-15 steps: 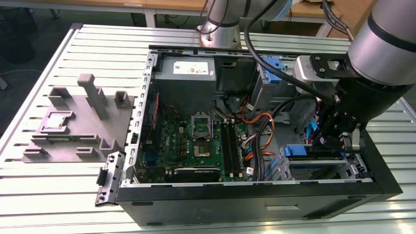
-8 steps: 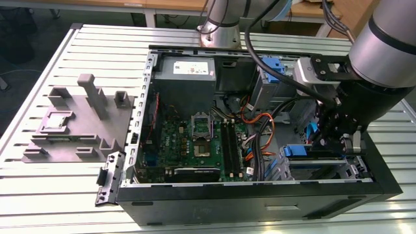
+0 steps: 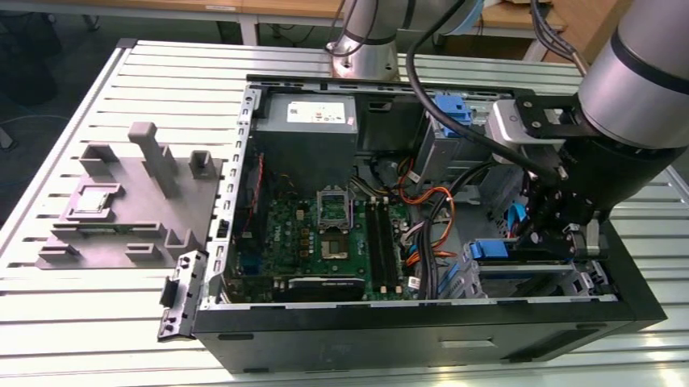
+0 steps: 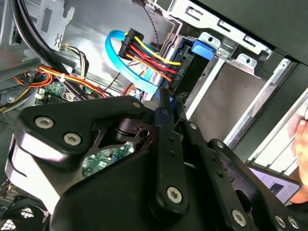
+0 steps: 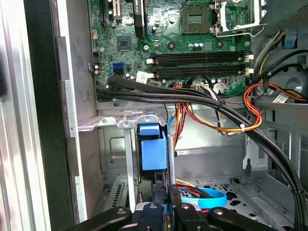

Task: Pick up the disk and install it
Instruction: 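Insert the second disk wire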

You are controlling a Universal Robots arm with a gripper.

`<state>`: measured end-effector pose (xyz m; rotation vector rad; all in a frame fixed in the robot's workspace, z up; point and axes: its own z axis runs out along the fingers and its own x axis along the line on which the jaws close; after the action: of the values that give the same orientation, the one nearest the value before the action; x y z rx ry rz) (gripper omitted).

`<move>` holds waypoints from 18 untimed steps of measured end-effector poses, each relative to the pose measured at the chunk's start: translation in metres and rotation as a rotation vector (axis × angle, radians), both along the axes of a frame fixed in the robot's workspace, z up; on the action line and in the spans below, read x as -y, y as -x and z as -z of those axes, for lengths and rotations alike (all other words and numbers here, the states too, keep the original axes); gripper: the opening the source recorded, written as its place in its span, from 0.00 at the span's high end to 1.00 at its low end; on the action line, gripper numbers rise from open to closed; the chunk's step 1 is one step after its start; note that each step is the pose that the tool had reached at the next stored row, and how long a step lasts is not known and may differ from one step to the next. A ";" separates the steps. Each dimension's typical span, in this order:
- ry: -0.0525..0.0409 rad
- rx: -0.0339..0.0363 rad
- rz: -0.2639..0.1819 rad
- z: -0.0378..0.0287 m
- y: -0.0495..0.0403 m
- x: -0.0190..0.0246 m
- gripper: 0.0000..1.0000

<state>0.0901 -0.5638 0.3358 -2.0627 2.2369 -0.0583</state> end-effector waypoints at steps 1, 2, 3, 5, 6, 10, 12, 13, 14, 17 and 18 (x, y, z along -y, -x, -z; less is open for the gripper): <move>0.0001 0.0000 0.000 0.0000 0.0000 0.0001 0.84; 0.0001 0.0000 0.000 0.0001 -0.0001 0.0002 0.84; 0.0001 0.0000 -0.001 0.0001 -0.0003 0.0002 0.84; 0.0001 -0.0001 -0.001 0.0001 -0.0007 0.0002 0.84; 0.0001 0.0000 -0.001 0.0002 -0.0008 0.0003 0.84; 0.0001 0.0000 -0.002 0.0013 -0.0008 0.0016 0.84; 0.0003 0.0000 -0.002 0.0022 -0.0008 0.0019 0.84; 0.0003 0.0000 -0.002 0.0027 -0.0008 0.0020 0.84; 0.0001 0.0000 -0.002 0.0032 -0.0008 0.0021 0.84; -0.0020 -0.0001 -0.002 0.0049 -0.0008 0.0022 0.84; -0.0028 -0.0001 -0.002 0.0054 -0.0008 0.0022 0.84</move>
<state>0.0909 -0.5660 0.3304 -2.0638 2.2334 -0.0549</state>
